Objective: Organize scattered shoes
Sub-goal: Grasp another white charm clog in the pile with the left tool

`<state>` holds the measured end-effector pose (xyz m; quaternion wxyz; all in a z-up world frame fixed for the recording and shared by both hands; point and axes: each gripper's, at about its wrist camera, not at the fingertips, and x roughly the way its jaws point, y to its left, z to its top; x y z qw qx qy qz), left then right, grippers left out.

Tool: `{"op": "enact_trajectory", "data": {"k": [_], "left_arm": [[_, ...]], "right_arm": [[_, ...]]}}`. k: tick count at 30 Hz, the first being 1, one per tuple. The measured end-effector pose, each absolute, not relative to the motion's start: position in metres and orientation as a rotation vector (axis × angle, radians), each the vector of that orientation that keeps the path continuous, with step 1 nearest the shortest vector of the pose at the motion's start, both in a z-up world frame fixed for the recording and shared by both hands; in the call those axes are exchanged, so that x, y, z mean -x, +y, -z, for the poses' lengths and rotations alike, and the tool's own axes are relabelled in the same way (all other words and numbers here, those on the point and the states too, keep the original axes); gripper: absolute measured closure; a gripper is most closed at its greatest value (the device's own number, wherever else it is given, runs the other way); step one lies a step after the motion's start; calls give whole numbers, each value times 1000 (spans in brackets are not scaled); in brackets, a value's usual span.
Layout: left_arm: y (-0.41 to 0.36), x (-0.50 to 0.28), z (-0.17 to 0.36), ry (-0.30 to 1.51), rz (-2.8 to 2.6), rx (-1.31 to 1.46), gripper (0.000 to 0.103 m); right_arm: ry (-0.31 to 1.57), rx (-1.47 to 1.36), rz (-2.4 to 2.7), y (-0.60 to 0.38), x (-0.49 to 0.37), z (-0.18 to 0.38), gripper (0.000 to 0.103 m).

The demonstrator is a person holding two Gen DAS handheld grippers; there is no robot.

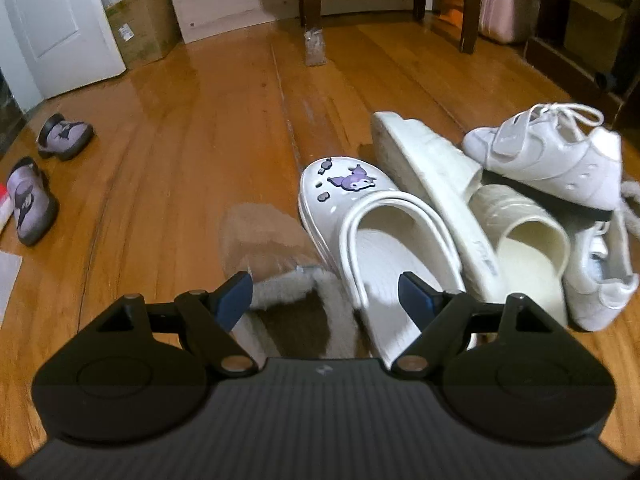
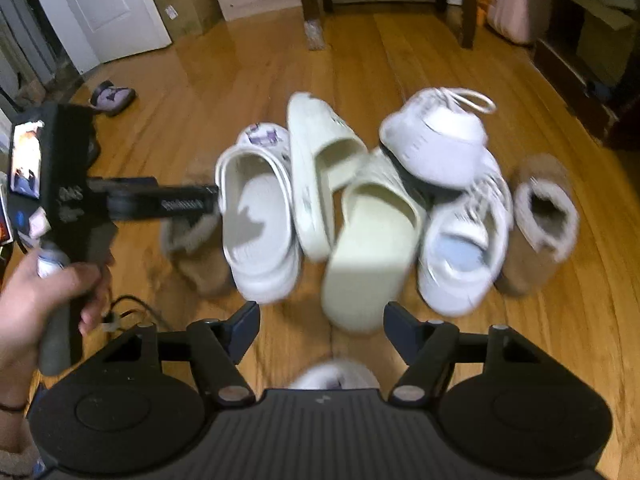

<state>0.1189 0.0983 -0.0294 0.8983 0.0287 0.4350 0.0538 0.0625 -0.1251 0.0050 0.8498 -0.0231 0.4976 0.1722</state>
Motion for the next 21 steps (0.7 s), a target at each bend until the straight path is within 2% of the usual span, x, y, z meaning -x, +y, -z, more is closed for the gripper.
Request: {"op": "enact_trajectory", "data": {"k": [7,13,17,21], "left_arm": [[104,-141,45,943,-96,-91,23],[97,-156,54,940,-85,-172,28],[92,-173,63,943,-84,-225,35],[92,-190,69,948,-97,-243,35]], "right_arm": [[1076,31,-387,-99,-96,23,34],[1103,-21,-374,-100,-114,45,34],[1123,-64,-355,-107,-121,52,34],[1124,-83,-347,-112,-123,58,34]]}}
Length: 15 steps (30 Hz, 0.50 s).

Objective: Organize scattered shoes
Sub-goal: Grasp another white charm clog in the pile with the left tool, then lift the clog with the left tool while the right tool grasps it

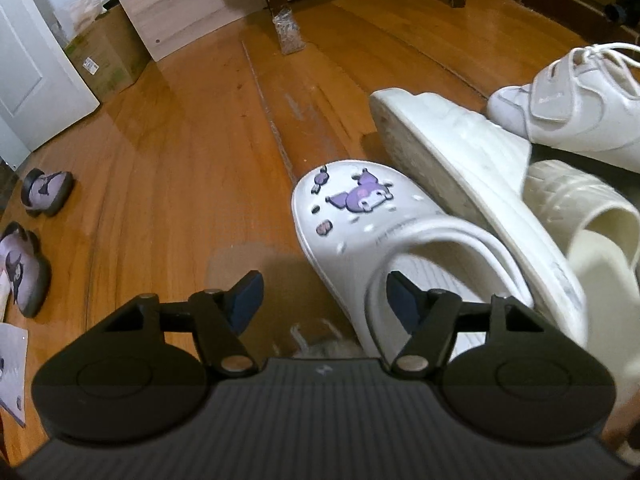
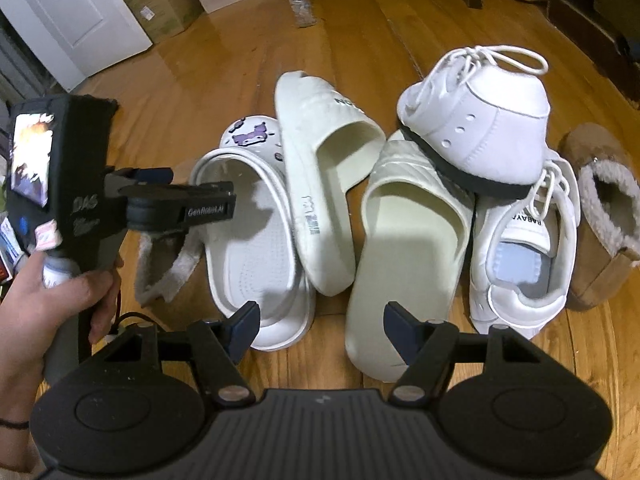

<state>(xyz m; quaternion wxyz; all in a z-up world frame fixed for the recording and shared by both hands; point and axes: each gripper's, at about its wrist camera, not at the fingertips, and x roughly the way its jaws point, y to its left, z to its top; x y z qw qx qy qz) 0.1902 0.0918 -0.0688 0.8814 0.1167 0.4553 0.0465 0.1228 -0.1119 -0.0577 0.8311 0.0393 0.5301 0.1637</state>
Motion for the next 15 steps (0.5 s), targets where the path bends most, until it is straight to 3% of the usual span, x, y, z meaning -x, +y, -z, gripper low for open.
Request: {"op": "enact_trajectory", "data": {"k": [3,4,5,6,15], "left_arm": [[89,-205,75,953,-103,-257,37],[89,-208,78,949,-94,-254,44],[88,-208,79,946,-87,-251,76],[87,-208,83,949,-88,-249,80],[81,-190,81,915,-129,-211,84]], "right_arm": [[1143,-113,-353,-117,-122,60,34],[1149,-121,-354,-119,-122,60,34],[1153,-130,-355,-121,-121,59,34],[1161,-146,-355,-124,-120,59,34],[1175,-183,-325,-151,-102,53,34]]}}
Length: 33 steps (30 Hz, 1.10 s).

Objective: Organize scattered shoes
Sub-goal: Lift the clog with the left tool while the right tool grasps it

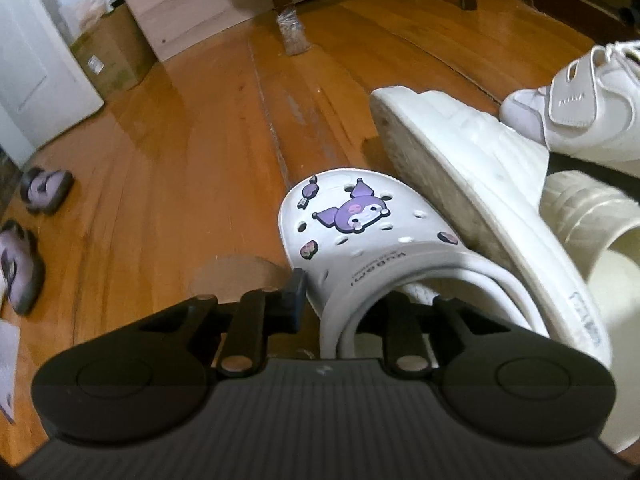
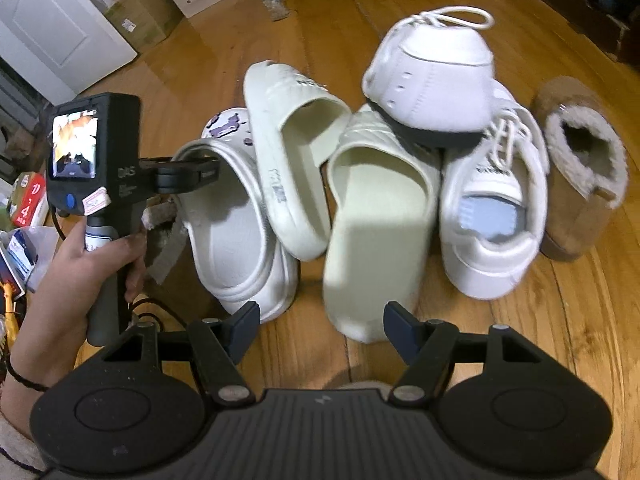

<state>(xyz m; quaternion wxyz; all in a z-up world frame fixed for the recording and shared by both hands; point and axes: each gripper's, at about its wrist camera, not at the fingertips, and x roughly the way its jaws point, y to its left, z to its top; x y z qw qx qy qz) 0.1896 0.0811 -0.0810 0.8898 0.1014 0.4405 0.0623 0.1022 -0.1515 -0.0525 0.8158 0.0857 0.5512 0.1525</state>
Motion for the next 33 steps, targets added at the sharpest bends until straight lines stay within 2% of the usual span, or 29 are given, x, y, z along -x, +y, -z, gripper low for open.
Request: {"op": "enact_trajectory", "data": {"k": [8,12,13,15,18,20,21,28,33], "left_arm": [[77,-167,77,926,-124,-177,84],[78,-157,76,971,-78,-116,76],[82,-145,65,966,-56,-53,73],[81,-126,51,963,-17,-14,51],[72,-80,19,956,112,22,38],[57,-51,10,976,218,13,34],[49,-40,11,999,271,15,34],[-14,36,28,1151,576,-22,34],[-24,47,35,1161,579,-66,32]], "right_arm": [[1180,-184,-296,-175,-86,45,34],[1191,-135,-352,-184,-63,51,34],[1195,-127,-367,-187,-56,52,34],[1208,-94,-412,-199,-34,54,33],[1223,-25,-436,-208,-2,52,33],[1205,37,-433,-212,17,51,34],[1160,66,-437,-216,32,47,34],[1158,95,-502,-217,63,41,34],[1154,249,-487,-197,60,69,53]]}}
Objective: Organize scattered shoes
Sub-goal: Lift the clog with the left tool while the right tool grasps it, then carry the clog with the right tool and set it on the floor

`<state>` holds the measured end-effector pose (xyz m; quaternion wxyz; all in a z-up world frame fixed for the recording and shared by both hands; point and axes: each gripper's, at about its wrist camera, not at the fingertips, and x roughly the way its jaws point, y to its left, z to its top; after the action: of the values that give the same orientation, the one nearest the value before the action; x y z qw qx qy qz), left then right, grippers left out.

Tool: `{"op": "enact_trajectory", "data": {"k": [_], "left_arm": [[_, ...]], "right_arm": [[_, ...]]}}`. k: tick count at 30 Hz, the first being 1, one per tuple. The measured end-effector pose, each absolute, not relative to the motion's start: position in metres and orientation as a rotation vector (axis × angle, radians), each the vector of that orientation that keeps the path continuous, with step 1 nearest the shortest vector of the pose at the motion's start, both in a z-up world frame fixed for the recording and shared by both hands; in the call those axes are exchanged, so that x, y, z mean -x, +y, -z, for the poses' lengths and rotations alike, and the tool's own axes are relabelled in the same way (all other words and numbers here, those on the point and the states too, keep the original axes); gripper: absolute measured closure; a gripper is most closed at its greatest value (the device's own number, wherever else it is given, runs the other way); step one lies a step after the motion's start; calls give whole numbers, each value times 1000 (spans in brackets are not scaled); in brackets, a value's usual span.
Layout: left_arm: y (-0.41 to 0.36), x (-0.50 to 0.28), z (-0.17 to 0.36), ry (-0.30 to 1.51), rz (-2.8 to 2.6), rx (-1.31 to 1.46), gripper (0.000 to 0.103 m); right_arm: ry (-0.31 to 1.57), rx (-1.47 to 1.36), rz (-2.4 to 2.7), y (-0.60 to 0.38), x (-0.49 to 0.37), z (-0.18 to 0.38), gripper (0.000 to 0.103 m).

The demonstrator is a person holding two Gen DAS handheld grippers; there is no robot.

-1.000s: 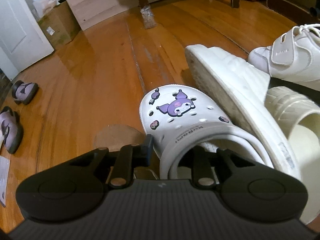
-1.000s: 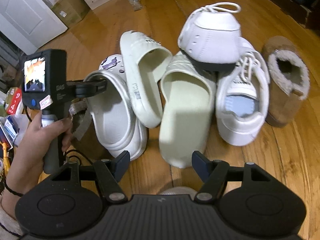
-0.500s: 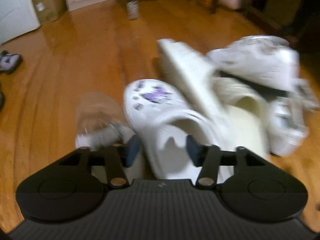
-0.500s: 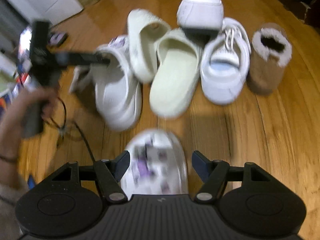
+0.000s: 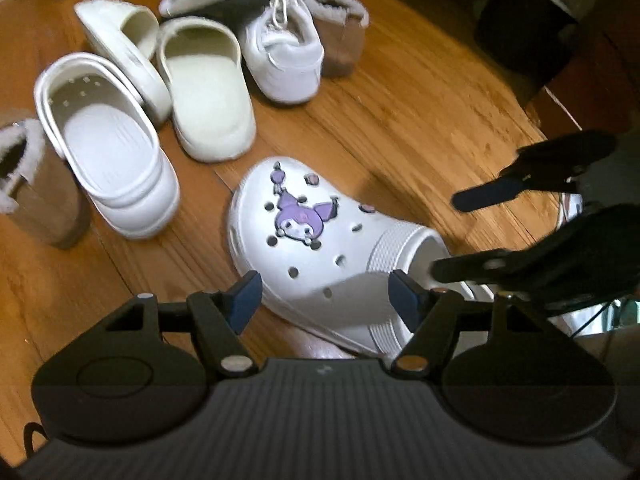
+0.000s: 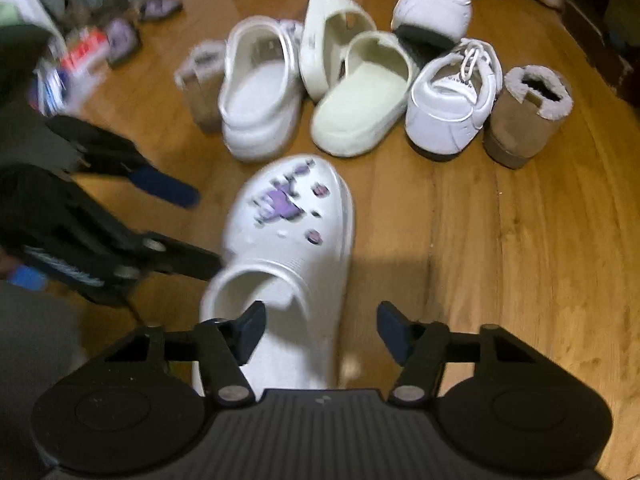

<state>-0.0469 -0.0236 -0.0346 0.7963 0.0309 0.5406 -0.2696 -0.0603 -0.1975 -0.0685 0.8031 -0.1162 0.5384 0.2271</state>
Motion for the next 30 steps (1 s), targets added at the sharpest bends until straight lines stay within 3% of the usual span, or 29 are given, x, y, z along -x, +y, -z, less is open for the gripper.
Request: {"op": "enact_trajectory", "data": {"k": [1,3,5,17,25,30], "left_arm": [[-24,48,35,1165,573,-68,32],[-24,50,36,1171,562,-66,32],[-25,53,37,1184,577,-70,32],[-48,66,37,1184,630,-103,32],[-74,52,25,1114,670,-144,32],[-81,48,20,1100,680,-114,30]], "right_arm": [[1147,297,-481,-191,58,78,57],[1172,281,-489,-185,50,92,78],[1200,241,-488,-183,44,101,86],[1217,-3,-172,-234,42,93,88],[1173,-722,258,-364,74,90,86],[1186,-1093,354,-390,95,106,89]]}}
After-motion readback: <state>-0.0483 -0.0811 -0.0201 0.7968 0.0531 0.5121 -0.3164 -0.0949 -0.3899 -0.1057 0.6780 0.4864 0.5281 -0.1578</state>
